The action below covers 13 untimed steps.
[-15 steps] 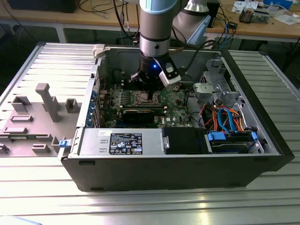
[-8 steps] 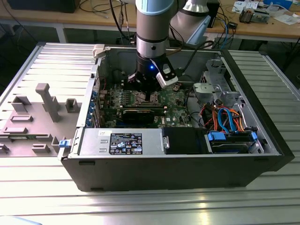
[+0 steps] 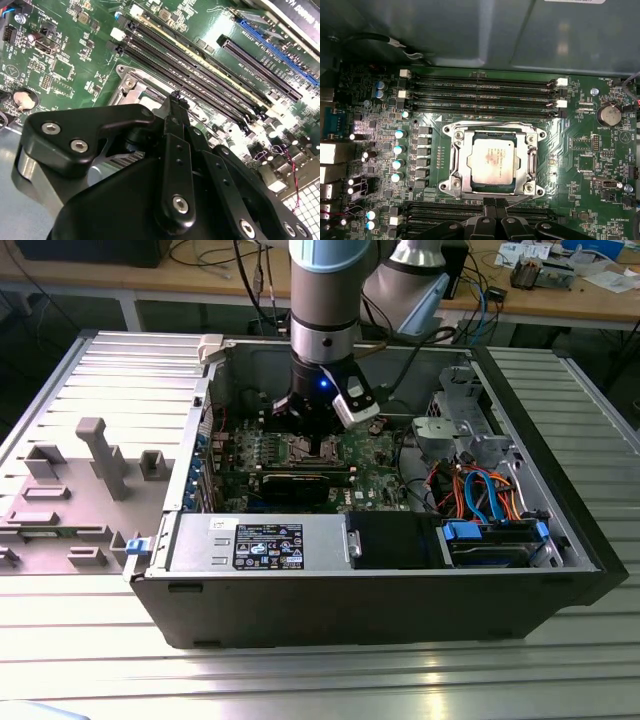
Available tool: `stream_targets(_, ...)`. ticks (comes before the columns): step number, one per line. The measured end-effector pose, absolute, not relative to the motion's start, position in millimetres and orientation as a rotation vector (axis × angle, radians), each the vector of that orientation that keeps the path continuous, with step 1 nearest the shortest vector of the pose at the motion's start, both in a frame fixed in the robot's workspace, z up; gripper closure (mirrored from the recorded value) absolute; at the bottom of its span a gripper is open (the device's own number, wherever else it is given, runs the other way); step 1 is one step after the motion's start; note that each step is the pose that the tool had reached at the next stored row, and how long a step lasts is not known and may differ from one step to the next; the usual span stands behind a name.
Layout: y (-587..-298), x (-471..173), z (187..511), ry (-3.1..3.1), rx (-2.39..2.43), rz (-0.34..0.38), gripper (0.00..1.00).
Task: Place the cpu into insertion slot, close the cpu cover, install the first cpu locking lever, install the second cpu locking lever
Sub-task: 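Install the second cpu locking lever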
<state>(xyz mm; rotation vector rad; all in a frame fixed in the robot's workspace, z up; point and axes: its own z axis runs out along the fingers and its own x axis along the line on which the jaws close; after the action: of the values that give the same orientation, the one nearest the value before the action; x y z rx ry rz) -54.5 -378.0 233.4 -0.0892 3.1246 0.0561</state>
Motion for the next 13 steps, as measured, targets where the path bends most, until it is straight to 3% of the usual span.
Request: stream_targets(13, -384.7, -61.2, 233.2, 3.123, -0.135, 0.071, 0.89)
